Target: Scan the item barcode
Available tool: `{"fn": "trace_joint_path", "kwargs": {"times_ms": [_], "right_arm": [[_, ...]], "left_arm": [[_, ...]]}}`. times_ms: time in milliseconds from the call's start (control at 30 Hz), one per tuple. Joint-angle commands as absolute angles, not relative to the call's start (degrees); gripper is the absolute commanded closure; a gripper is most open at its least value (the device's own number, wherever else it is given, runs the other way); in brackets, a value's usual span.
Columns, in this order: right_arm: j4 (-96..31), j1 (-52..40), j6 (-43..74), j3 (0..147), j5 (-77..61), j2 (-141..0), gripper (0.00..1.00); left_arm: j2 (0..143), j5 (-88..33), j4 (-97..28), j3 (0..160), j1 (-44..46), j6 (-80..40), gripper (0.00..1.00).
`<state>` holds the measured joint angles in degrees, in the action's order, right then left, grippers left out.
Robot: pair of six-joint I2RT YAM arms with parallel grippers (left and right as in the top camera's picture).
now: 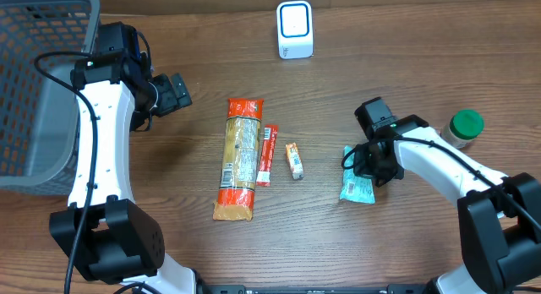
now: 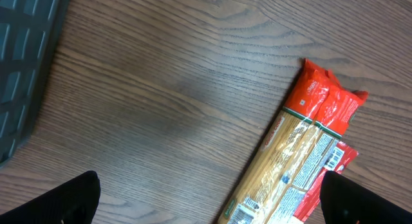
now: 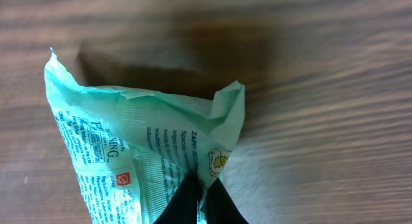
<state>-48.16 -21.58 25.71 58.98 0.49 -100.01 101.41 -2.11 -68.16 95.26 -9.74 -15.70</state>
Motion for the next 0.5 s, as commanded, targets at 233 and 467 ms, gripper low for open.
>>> {"fn": "trace_joint_path", "kwargs": {"times_ms": [233, 467], "right_arm": [[-56.1, -17.6, 22.5, 65.4, 2.3, -100.5, 0.56], [-56.7, -13.1, 21.3, 67.5, -2.9, -100.5, 0.36]], "left_arm": [[101.5, -1.9, -68.3, 96.2, -9.4, -14.8, 0.0], [101.5, -1.9, -68.3, 96.2, -9.4, -14.8, 0.0]]}}
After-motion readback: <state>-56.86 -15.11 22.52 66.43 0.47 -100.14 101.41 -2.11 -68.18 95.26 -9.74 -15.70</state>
